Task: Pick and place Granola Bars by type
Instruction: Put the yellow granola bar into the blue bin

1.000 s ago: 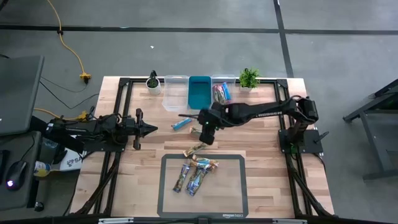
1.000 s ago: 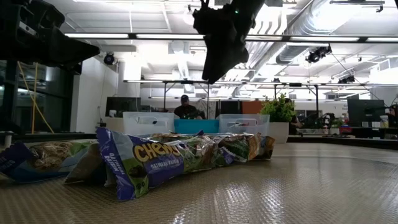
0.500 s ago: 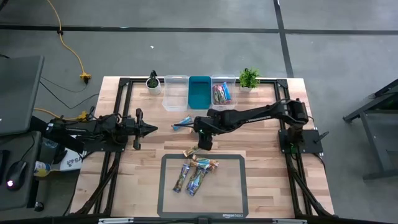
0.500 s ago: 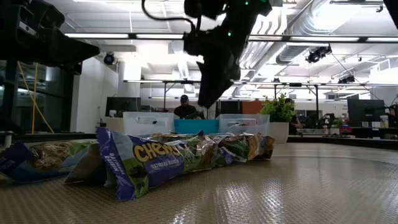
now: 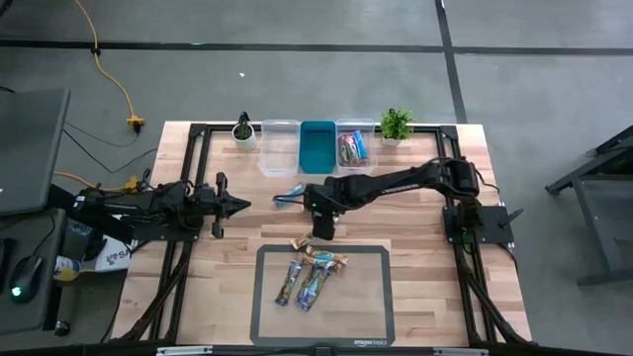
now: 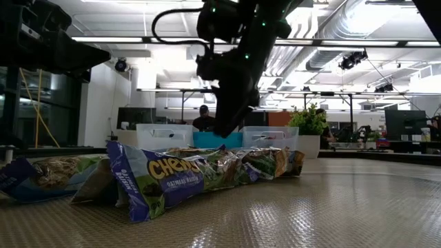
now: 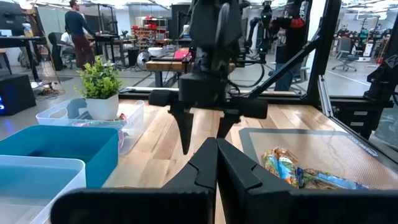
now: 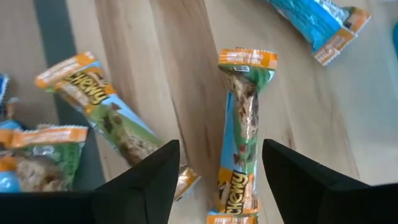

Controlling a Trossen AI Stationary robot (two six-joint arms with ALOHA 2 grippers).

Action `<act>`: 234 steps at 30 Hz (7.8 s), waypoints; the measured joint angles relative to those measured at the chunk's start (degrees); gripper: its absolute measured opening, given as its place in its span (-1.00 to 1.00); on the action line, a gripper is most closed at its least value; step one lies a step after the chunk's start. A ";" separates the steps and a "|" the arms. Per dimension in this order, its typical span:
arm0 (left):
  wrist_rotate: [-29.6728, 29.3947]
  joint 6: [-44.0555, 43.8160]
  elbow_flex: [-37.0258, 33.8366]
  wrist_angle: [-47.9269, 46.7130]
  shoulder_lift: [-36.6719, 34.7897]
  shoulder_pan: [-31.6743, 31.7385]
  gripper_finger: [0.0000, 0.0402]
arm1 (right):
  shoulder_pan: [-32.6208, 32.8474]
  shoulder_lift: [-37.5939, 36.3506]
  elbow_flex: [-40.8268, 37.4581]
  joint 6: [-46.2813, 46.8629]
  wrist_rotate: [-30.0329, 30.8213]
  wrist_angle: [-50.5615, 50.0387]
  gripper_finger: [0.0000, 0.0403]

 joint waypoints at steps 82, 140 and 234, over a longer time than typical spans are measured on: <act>-0.02 0.02 0.00 0.00 0.00 0.00 -1.00 | -3.03 4.49 -0.17 2.15 -7.83 2.01 -0.77; 0.04 0.01 0.00 0.00 0.00 -0.01 -1.00 | -12.69 -9.83 0.02 33.12 33.36 43.58 -0.83; -0.04 0.01 0.00 0.00 0.02 -0.01 -1.00 | -23.29 10.20 15.02 42.44 3.48 0.97 -0.48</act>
